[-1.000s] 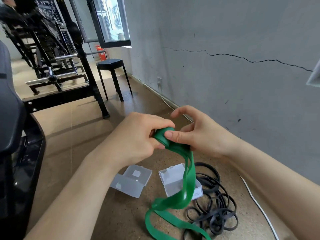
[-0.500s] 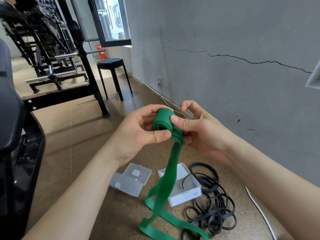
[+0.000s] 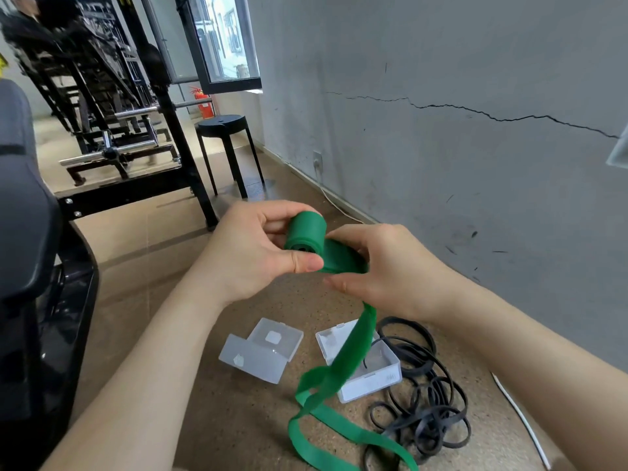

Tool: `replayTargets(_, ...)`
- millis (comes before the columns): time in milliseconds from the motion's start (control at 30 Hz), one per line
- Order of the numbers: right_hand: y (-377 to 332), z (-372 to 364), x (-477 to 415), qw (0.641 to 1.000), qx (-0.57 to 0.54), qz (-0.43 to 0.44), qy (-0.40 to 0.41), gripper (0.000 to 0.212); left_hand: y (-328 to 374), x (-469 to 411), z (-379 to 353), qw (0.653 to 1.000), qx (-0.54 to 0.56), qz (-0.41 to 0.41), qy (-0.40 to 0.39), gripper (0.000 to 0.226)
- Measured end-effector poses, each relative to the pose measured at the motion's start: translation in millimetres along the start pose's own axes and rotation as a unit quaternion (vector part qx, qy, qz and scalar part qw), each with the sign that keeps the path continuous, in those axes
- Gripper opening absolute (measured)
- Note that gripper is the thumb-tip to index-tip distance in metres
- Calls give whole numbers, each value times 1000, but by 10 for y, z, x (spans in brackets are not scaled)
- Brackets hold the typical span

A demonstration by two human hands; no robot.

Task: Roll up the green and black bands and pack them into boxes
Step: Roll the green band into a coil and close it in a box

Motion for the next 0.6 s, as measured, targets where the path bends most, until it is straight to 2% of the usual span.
replayTargets(100, 28, -17, 12, 999, 35, 7, -7, 27, -27, -8, -25, 997, -72, 11, 0, 56)
replayTargets(167, 34, -19, 1, 999, 27, 3, -22, 25, -39, -13, -34, 992, -124, 10, 4, 52)
replayTargets(233, 71, 3, -7, 996, -75, -32, -46, 31, -32, -4, -57, 980, -198, -1, 10, 50)
replayTargets(300, 95, 5, 2, 971, -218, -94, -36, 47, -10, 24, -123, 961, -275, -20, 4, 40)
replayTargets(367, 136, -66, 7, 948, -279, -153, -3, 60, 9, 36, -206, 937, -346, -45, -13, 29)
replayTargets(400, 149, -115, 10, 943, -290, -164, 10, 59, 3, 35, -232, 927, -371, -53, -17, 26)
replayTargets(500, 147, -180, 0, 926, -336, -168, 34, 47, -22, 20, -251, 928, -367, -64, -9, 27)
replayTargets(600, 178, -134, 13, 881, -426, -196, 65, 41, -46, 8, -231, 955, -292, -43, -6, 55)
Point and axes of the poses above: each hand's wrist, its own x-axis away from the middle knuckle, its own z-axis out of the back of the hand, y = z × x, the point moved 2 cm from there along -x, towards the middle knuckle, and after that the axes turned 13 degrees about z, right-handed, at the moved point
